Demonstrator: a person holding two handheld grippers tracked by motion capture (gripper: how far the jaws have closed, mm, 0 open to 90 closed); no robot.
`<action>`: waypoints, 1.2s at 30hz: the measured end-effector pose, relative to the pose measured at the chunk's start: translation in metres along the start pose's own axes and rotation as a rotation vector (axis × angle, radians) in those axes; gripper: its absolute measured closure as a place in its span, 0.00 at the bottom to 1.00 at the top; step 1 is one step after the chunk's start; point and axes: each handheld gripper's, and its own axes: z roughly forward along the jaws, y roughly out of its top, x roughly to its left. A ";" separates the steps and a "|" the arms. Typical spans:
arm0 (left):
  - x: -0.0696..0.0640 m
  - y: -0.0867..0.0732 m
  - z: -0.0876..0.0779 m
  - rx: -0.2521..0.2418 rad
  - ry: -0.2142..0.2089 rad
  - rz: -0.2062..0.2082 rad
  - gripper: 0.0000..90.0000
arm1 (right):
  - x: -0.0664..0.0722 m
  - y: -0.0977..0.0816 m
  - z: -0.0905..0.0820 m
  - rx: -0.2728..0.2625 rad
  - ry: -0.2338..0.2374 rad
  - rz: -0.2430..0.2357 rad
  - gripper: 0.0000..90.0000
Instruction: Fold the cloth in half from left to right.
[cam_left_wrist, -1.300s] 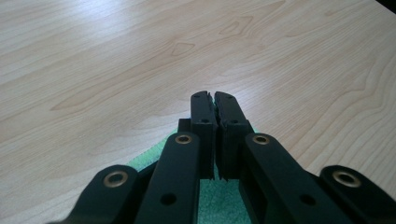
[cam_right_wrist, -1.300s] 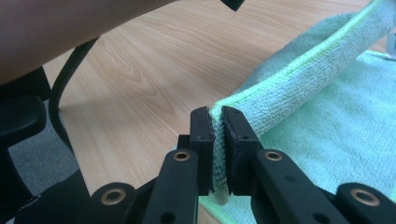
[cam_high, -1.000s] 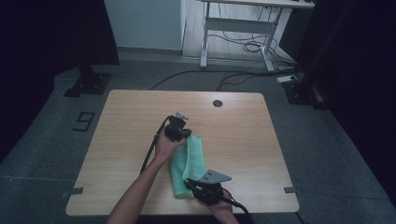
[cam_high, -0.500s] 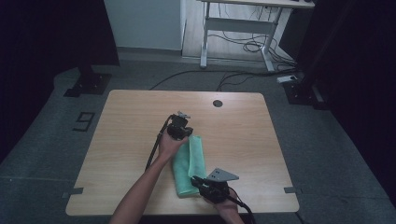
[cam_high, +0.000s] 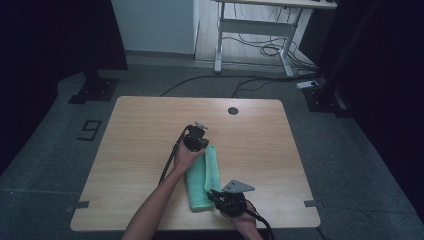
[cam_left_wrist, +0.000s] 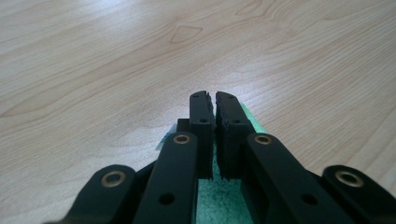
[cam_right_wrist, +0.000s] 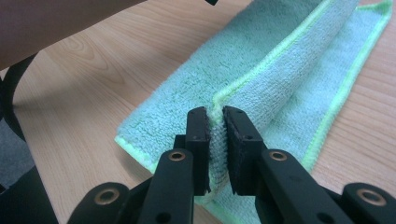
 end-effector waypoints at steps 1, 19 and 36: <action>0.000 0.000 0.001 0.002 0.002 0.000 0.95 | 0.000 0.000 0.000 0.001 -0.003 0.000 0.89; 0.000 0.000 0.011 0.000 0.003 -0.021 0.91 | -0.008 -0.005 0.000 0.032 -0.036 0.024 0.84; 0.001 0.002 -0.016 -0.069 0.033 -0.013 0.66 | -0.016 -0.009 -0.012 0.046 -0.089 0.050 0.55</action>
